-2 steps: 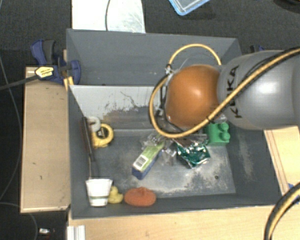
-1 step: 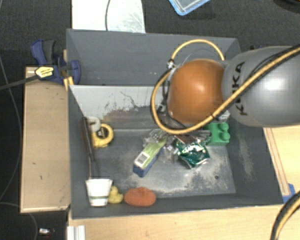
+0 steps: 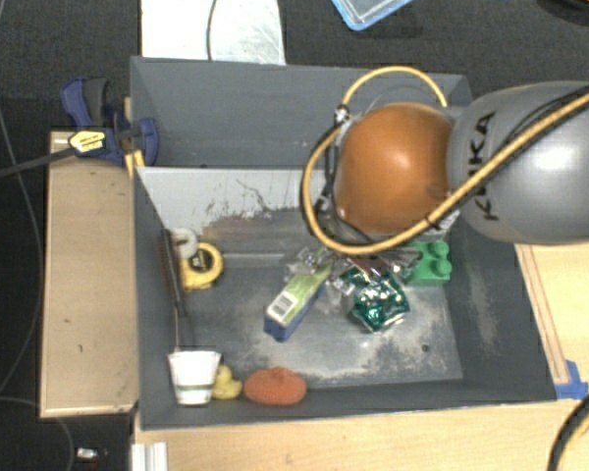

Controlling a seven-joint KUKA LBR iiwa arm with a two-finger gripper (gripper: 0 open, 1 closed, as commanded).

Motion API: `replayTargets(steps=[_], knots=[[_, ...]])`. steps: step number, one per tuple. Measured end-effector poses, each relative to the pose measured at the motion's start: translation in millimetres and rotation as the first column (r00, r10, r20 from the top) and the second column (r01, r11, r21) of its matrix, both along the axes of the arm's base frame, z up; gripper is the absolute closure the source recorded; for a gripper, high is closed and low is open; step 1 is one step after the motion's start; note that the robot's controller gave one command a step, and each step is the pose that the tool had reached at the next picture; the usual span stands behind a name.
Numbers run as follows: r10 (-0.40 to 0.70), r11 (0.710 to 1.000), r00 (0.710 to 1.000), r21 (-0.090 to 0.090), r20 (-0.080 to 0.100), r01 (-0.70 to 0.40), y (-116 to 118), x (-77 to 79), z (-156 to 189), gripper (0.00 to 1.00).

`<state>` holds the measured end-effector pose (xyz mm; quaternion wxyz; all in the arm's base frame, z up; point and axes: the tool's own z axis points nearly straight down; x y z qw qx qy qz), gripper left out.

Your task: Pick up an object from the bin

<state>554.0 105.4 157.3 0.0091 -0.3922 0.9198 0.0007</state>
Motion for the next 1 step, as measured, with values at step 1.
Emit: replayTargets(steps=[1], knots=[[0.000, 1.000, 1.000, 0.000, 0.001, 0.000, 0.0, 0.5, 28.0, 1.00]])
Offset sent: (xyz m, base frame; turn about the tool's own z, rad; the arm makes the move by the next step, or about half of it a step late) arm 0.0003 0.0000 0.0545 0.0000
